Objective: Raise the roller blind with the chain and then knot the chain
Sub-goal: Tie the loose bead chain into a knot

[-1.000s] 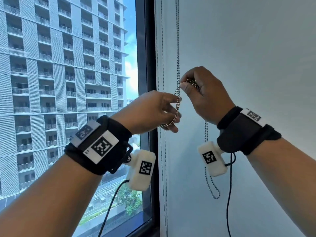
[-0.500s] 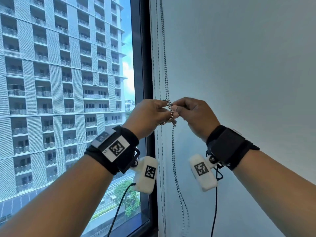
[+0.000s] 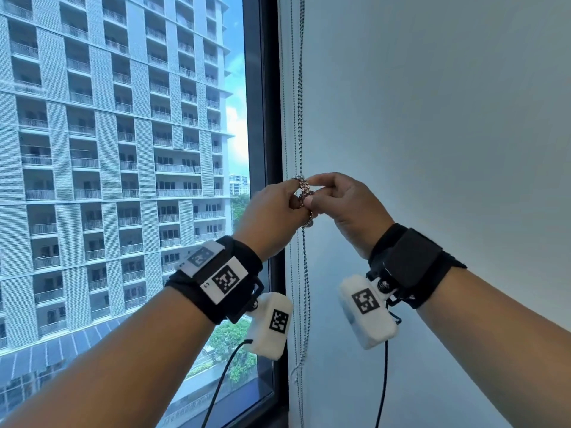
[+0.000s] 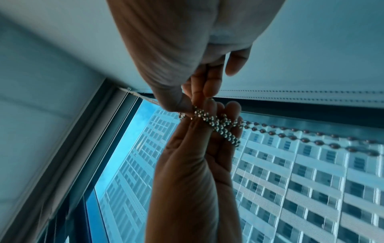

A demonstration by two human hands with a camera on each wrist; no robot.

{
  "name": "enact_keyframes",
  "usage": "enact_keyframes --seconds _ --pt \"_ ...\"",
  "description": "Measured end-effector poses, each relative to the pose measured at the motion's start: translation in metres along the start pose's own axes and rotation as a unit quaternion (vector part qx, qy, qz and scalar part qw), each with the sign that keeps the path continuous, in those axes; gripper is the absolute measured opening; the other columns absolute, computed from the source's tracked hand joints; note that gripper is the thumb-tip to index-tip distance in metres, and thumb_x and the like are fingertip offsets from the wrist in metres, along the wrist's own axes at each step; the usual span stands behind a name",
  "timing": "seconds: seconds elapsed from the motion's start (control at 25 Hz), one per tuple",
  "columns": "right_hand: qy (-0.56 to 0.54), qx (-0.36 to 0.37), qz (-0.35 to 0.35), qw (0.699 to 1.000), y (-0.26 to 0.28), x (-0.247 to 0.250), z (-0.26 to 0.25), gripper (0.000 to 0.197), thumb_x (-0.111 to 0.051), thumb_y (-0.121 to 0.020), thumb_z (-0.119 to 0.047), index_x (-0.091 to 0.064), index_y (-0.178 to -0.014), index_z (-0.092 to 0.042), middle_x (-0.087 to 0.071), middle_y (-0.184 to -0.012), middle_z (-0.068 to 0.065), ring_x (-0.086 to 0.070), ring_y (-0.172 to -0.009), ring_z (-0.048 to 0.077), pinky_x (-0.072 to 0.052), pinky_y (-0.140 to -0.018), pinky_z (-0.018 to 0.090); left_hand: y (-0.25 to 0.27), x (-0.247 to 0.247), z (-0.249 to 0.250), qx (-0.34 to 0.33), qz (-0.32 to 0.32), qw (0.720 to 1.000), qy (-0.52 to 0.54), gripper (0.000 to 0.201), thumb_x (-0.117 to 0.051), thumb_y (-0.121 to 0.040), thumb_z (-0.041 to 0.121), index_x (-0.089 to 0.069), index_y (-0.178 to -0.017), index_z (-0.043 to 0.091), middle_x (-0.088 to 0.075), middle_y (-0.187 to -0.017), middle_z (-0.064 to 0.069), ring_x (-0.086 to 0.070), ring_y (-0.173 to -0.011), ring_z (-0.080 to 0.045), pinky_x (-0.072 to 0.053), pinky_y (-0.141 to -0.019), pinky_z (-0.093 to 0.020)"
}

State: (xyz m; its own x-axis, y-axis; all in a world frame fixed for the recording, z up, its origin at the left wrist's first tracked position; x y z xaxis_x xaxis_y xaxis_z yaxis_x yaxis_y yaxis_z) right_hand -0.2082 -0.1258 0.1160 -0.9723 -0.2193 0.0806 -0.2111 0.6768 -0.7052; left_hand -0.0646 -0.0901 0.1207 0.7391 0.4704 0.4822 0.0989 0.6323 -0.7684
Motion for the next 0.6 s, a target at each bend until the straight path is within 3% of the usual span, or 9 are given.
enact_keyframes --seconds 0.08,0.2,0.24,0.36,0.48,0.6 --pt "-0.018 -0.029 0.029 0.999 -0.001 0.000 0.002 0.035 -0.072 -0.078 -0.008 -0.062 -0.112 -0.009 -0.060 -0.079 0.006 -0.054 -0.063 0.007 -0.043 -0.065 0.020 -0.001 0.002 -0.007 0.020 -0.007 0.996 0.084 0.010 -0.068 -0.082 0.013 -0.072 -0.086 0.021 -0.072 -0.067 0.005 -0.076 -0.076 -0.015 -0.060 -0.081 -0.037" --pt "-0.091 -0.071 0.029 0.993 -0.002 -0.002 0.007 0.035 -0.066 -0.068 -0.014 -0.061 -0.102 -0.015 -0.054 -0.074 -0.001 -0.045 -0.061 0.010 -0.034 -0.064 0.026 -0.001 0.008 -0.012 0.079 0.008 0.971 0.227 0.017 -0.072 -0.085 0.004 -0.074 -0.101 0.010 -0.078 -0.088 -0.011 -0.076 -0.082 -0.024 -0.060 -0.079 -0.035" --pt "-0.118 -0.083 0.019 0.989 -0.002 -0.003 0.009 0.033 -0.064 -0.068 -0.013 -0.059 -0.101 -0.015 -0.052 -0.075 -0.001 -0.044 -0.060 0.010 -0.032 -0.062 0.026 -0.001 0.009 -0.012 0.098 0.013 0.956 0.278 0.016 -0.070 -0.087 0.003 -0.073 -0.102 0.007 -0.077 -0.088 -0.011 -0.074 -0.079 -0.023 -0.060 -0.077 -0.034" --pt "-0.176 -0.108 -0.027 0.978 0.000 -0.003 0.011 0.030 -0.060 -0.070 -0.008 -0.054 -0.099 -0.015 -0.053 -0.075 0.001 -0.040 -0.056 0.010 -0.029 -0.060 0.027 0.001 0.008 -0.014 0.153 0.029 0.891 0.426 0.016 -0.060 -0.092 0.001 -0.067 -0.106 0.001 -0.067 -0.071 -0.006 -0.065 -0.063 -0.017 -0.058 -0.063 -0.027" --pt "-0.183 -0.112 -0.070 0.974 0.003 -0.001 0.016 0.026 -0.056 -0.071 -0.005 -0.055 -0.096 -0.013 -0.056 -0.070 0.001 -0.037 -0.054 0.012 -0.028 -0.058 0.027 0.001 0.010 -0.018 0.178 0.032 0.824 0.537 0.020 -0.053 -0.097 0.003 -0.060 -0.115 0.003 -0.055 -0.071 -0.002 -0.049 -0.051 -0.006 -0.047 -0.046 -0.018" --pt "-0.142 -0.105 -0.079 0.981 0.008 -0.004 0.025 0.025 -0.056 -0.072 -0.004 -0.061 -0.096 -0.011 -0.052 -0.072 0.003 -0.037 -0.055 0.011 -0.029 -0.058 0.027 0.002 0.015 -0.016 0.165 0.035 0.804 0.571 0.015 -0.052 -0.100 0.012 -0.063 -0.110 0.008 -0.049 -0.071 0.001 -0.034 -0.044 -0.003 -0.030 -0.035 -0.014"
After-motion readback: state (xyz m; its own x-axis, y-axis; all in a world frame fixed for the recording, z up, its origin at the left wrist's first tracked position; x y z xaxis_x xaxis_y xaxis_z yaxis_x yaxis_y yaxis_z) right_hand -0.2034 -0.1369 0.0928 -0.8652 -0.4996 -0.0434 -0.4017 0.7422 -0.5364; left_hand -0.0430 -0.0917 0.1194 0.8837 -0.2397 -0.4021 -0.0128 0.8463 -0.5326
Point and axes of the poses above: each hand's wrist, its own y-axis away from the middle knuckle, its own x-axis out of the back of the hand, z = x × y, the point moved 2 cm from there along -y, towards the middle knuckle
